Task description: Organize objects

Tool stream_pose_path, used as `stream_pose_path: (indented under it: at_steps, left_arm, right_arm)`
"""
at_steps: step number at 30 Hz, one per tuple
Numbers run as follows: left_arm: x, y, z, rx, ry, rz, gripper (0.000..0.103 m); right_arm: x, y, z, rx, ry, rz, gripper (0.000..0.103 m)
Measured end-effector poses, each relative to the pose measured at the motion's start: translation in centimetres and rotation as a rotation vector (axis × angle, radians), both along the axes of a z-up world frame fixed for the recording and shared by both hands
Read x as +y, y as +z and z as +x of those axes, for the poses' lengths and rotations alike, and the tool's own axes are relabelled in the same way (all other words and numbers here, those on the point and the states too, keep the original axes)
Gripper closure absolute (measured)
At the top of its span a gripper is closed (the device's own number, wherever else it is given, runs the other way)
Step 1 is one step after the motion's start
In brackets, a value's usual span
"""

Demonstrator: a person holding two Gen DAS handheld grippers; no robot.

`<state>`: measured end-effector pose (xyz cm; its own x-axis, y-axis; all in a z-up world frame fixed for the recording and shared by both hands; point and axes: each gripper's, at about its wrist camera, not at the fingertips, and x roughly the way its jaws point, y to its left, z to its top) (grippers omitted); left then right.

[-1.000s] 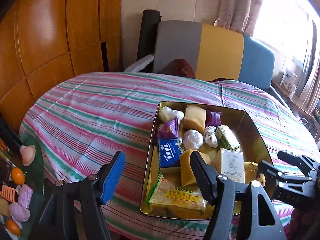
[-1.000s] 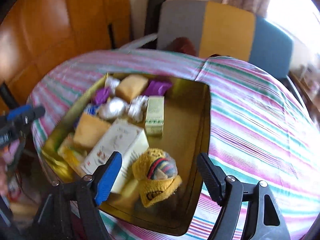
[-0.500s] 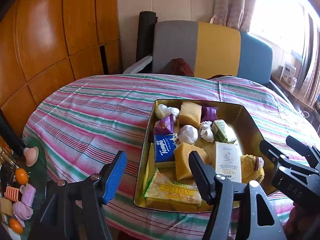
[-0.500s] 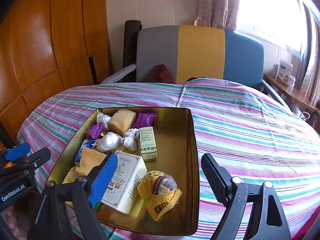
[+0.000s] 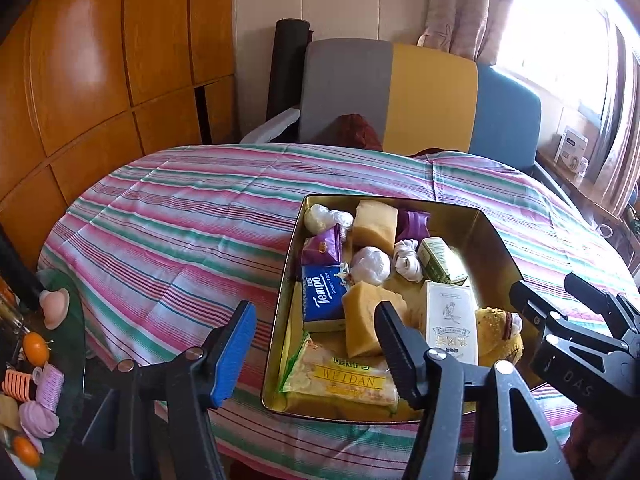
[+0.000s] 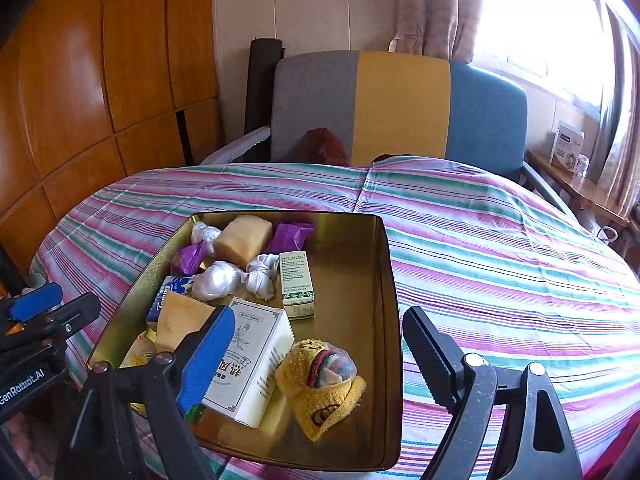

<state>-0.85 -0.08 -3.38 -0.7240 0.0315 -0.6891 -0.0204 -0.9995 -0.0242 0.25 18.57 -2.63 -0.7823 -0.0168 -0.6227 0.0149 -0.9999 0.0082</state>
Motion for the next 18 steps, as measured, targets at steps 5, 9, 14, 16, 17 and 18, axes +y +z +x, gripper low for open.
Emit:
stream_pose_path:
  at_steps: [5,9,14,16,17,18]
  left_arm:
    - [-0.21,-0.04,-0.06,-0.004,0.002,0.011,0.041]
    - [-0.23,0.22,0.1,0.022,0.007,0.003,0.041]
    - [-0.14,0.58,0.4,0.058,0.002,-0.014,0.045]
    - [-0.13,0.67,0.45,0.062,0.002,-0.019,0.045]
    - [-0.14,0.72,0.43,0.061,0.001,-0.017,0.045]
    - [-0.16,0.71,0.31,0.052,-0.004,-0.012,0.045]
  right_arm:
    - [-0.04,-0.19,-0.07,-0.007,0.002,-0.001,0.016]
    - [-0.13,-0.47,-0.16,-0.017,0.009,-0.003,0.016]
    - [-0.35,-0.88,-0.36,-0.03,0.016,-0.004,0.016]
    - [-0.36,-0.92,-0.4,-0.03,0.014,-0.005,0.016]
    - [-0.29,-0.88,-0.37,-0.027,0.013,-0.004,0.016]
    - [-0.19,-0.8,-0.35,-0.024,0.01,-0.004,0.016]
